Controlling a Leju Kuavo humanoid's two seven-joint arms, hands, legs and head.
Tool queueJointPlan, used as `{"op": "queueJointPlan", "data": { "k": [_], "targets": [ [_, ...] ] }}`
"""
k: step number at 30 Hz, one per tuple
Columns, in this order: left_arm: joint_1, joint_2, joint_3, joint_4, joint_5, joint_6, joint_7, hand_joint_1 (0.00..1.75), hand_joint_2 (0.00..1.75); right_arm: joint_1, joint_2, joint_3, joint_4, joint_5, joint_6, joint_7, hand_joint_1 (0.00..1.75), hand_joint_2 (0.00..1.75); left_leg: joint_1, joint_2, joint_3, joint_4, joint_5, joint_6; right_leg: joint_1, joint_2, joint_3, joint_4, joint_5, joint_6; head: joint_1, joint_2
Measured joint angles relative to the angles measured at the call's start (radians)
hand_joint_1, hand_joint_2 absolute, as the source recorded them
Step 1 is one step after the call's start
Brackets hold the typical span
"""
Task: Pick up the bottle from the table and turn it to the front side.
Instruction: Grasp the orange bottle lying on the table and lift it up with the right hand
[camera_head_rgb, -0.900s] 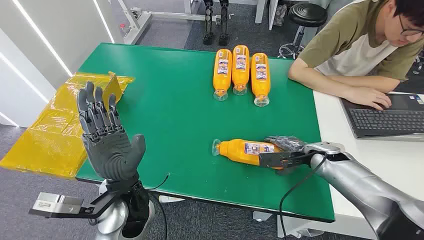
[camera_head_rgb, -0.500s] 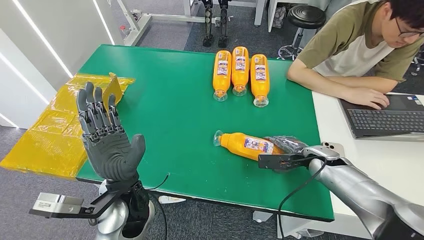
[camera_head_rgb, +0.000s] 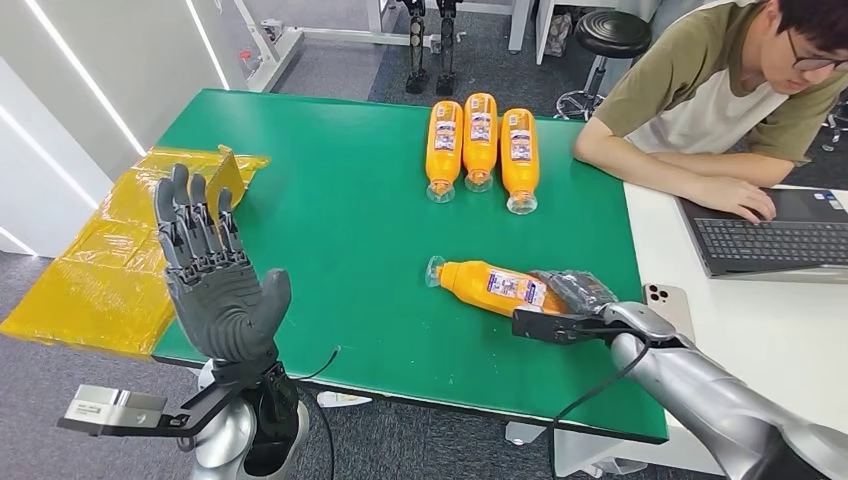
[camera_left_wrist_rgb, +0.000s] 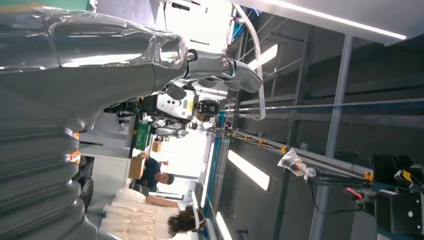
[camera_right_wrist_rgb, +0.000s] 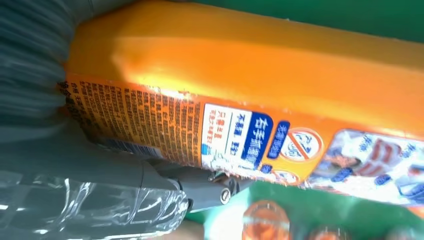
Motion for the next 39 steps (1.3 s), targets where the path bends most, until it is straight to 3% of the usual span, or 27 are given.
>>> {"op": "queueJointPlan", "data": {
  "k": [7,10,13,17,20,27,33,39],
  "targets": [
    [0.008,0.000,0.000,0.033,0.025,-0.006,0.000,0.00,1.75,0.215,0.007,-0.178,-0.227,-0.053,-0.367,-0.016,1.75,1.75,0.000,-0.002,-0.004,0.000,0.000,0.000,0.000,-0.003,-0.003,0.000,-0.001,0.000,0.000,0.000],
    [0.002,-0.001,0.000,0.100,0.041,-0.019,0.001,0.00,1.75,0.302,0.034,-0.270,-0.336,-0.040,-0.461,-0.077,1.75,1.75,0.000,-0.002,-0.005,-0.001,0.000,0.000,0.000,-0.003,-0.005,0.000,-0.002,-0.001,0.000,0.000],
    [-0.025,-0.006,-0.001,0.219,0.106,-0.078,0.007,0.00,1.75,0.399,0.093,-0.390,-0.460,0.011,-0.520,-0.176,1.75,1.75,0.001,-0.002,-0.007,-0.001,-0.001,-0.001,0.001,-0.003,-0.006,0.000,-0.003,-0.001,0.000,0.000],
    [-0.086,-0.015,-0.013,0.413,0.172,-0.168,0.037,0.00,1.75,0.544,0.210,-0.542,-0.659,0.127,-0.530,-0.231,1.75,1.75,0.001,-0.001,-0.007,-0.001,-0.002,-0.003,0.001,-0.002,-0.008,0.001,-0.004,-0.002,0.000,0.000],
    [-0.111,-0.020,-0.022,0.490,0.178,-0.178,0.042,0.00,1.75,0.594,0.259,-0.597,-0.739,0.140,-0.530,-0.234,1.75,1.75,0.002,-0.001,-0.007,-0.001,-0.002,-0.003,0.001,-0.001,-0.008,0.001,-0.005,-0.003,0.000,0.000],
    [-0.157,-0.029,-0.056,0.616,0.175,-0.220,0.045,0.00,1.75,0.662,0.311,-0.653,-0.823,0.198,-0.530,-0.233,1.75,1.75,0.001,0.000,-0.008,0.000,-0.003,-0.003,0.000,0.001,-0.009,0.000,-0.004,-0.002,0.000,0.000],
    [-0.185,-0.035,-0.089,0.674,0.127,-0.275,0.049,0.00,1.75,0.680,0.324,-0.666,-0.836,0.200,-0.530,-0.230,1.75,1.75,0.001,0.000,-0.008,0.000,-0.004,-0.003,0.000,0.001,-0.009,0.000,-0.005,-0.002,0.000,0.000],
    [-0.199,-0.039,-0.118,0.703,0.075,-0.329,0.032,0.00,1.75,0.686,0.322,-0.647,-0.792,0.266,-0.494,-0.110,1.75,1.75,0.001,0.001,-0.008,0.000,-0.004,-0.004,0.001,0.002,-0.010,0.001,-0.005,-0.002,0.000,0.000]
  ]
}}
